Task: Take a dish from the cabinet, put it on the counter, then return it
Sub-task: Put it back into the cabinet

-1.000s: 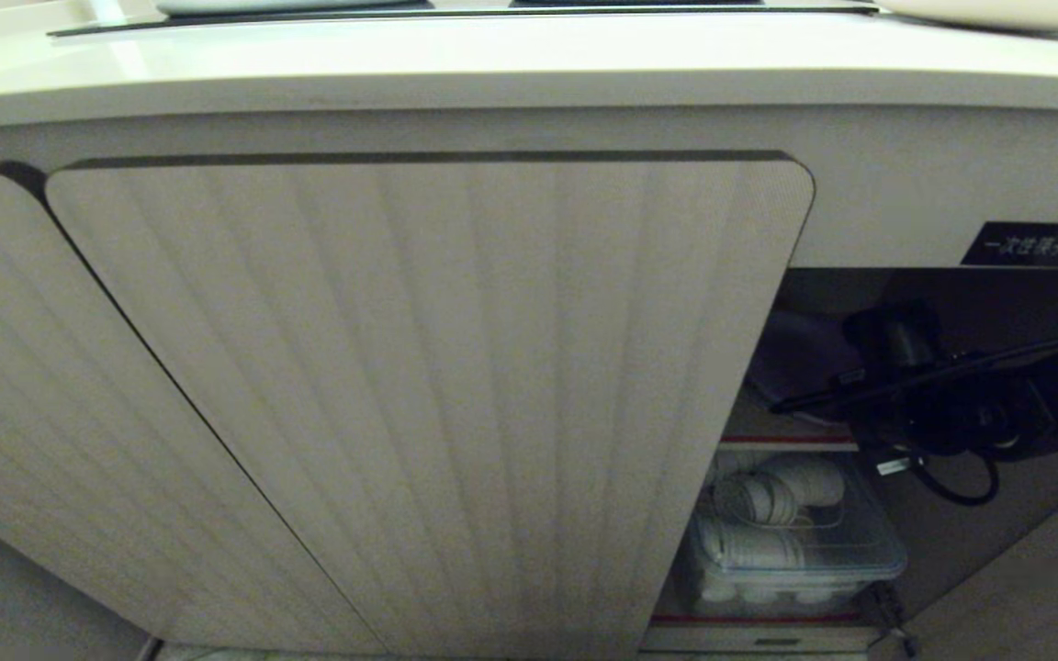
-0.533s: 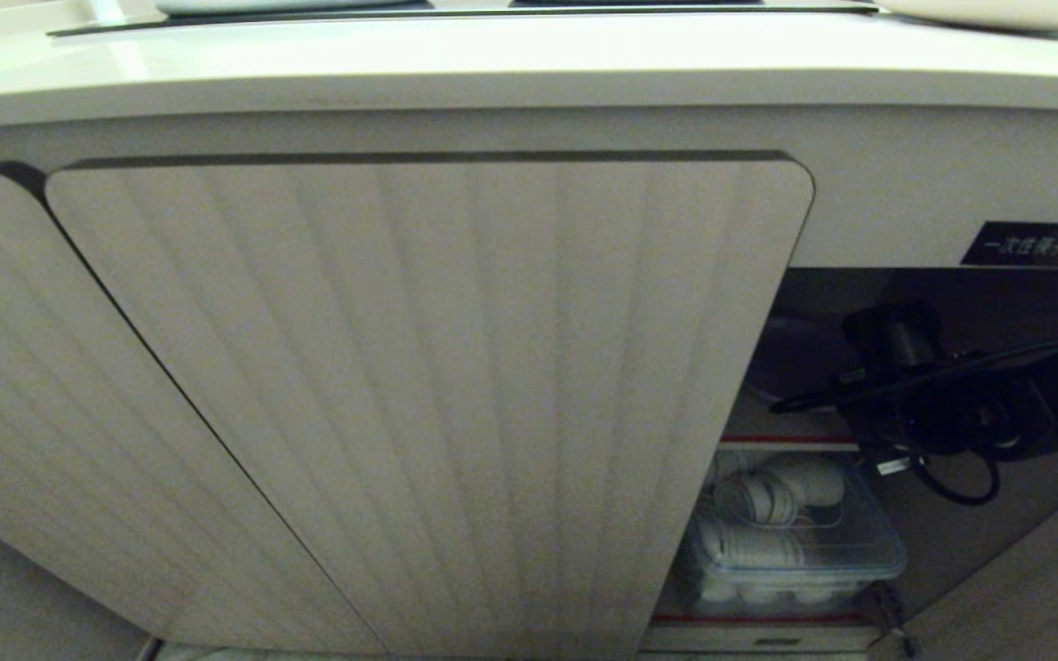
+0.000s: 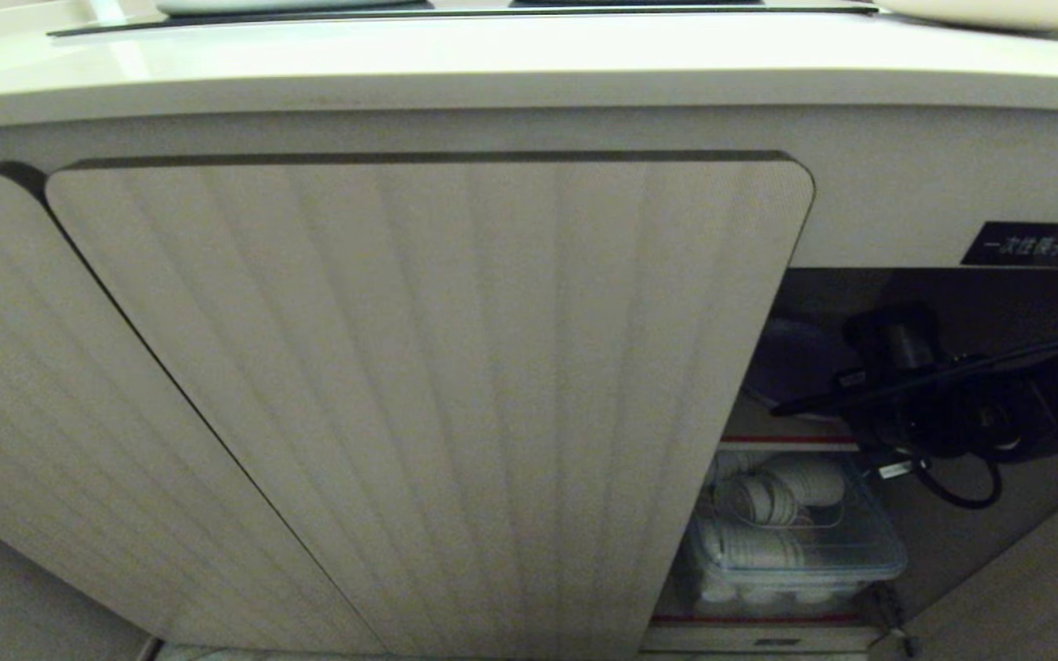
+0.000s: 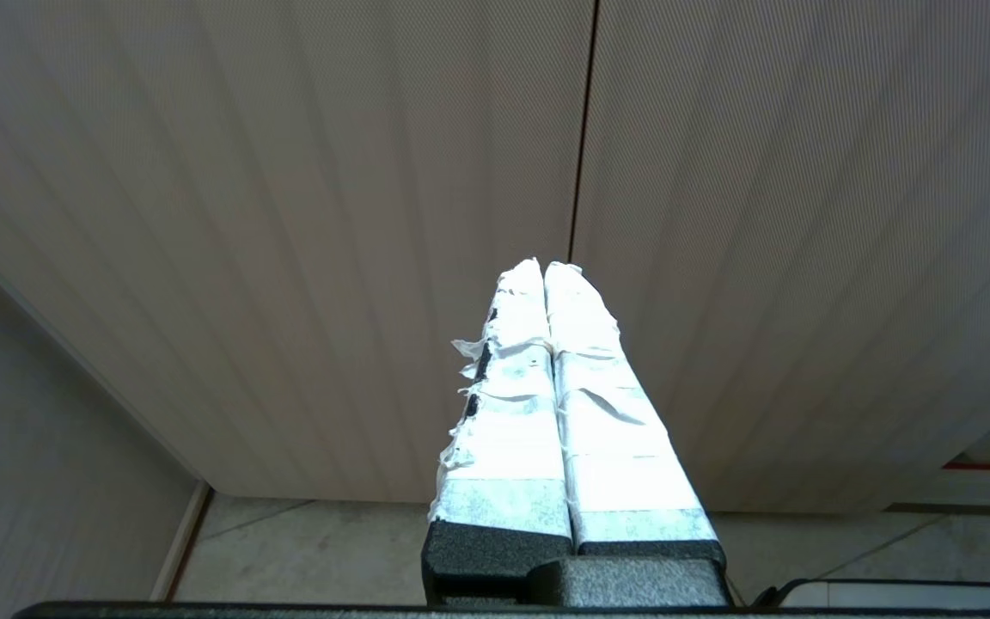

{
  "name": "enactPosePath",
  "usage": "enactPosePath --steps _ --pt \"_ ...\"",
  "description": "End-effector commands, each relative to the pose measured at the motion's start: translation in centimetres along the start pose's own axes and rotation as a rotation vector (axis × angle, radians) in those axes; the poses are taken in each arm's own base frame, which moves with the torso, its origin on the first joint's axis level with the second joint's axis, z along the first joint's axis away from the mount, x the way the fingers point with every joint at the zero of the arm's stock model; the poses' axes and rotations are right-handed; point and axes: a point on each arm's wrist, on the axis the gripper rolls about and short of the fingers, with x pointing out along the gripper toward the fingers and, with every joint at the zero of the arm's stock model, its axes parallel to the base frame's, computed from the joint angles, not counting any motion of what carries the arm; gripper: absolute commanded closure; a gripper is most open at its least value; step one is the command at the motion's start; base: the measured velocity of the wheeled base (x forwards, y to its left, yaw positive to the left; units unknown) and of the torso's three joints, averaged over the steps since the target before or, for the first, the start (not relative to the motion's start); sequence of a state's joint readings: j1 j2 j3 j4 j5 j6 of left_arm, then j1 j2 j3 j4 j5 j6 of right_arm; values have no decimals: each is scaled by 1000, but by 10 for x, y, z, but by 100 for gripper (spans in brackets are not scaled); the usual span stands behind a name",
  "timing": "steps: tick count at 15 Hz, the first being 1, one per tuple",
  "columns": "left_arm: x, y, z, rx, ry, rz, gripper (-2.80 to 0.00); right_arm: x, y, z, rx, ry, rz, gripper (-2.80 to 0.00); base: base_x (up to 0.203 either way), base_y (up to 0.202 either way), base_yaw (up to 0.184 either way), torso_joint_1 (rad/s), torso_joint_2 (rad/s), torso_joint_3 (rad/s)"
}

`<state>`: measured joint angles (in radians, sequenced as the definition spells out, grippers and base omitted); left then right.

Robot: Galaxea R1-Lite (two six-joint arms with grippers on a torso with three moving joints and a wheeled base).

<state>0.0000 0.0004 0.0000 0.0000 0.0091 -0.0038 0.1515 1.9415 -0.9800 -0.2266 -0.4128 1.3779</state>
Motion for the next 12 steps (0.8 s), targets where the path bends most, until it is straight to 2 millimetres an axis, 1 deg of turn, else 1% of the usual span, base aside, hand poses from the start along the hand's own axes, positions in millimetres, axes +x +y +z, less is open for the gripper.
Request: enactPosePath --steps 1,10,12 --pt "0 0 0 -1 0 0 0 -1 -1 0 5 -1 -2 -280 0 0 0 0 0 0" --pt "0 0 0 -1 0 1 0 -7 0 3 -50 -18 6 -280 0 0 0 0 0 0" --pt "0 0 0 -1 0 0 0 -8 -4 3 -81 -23 -6 -280 0 0 0 0 0 0"
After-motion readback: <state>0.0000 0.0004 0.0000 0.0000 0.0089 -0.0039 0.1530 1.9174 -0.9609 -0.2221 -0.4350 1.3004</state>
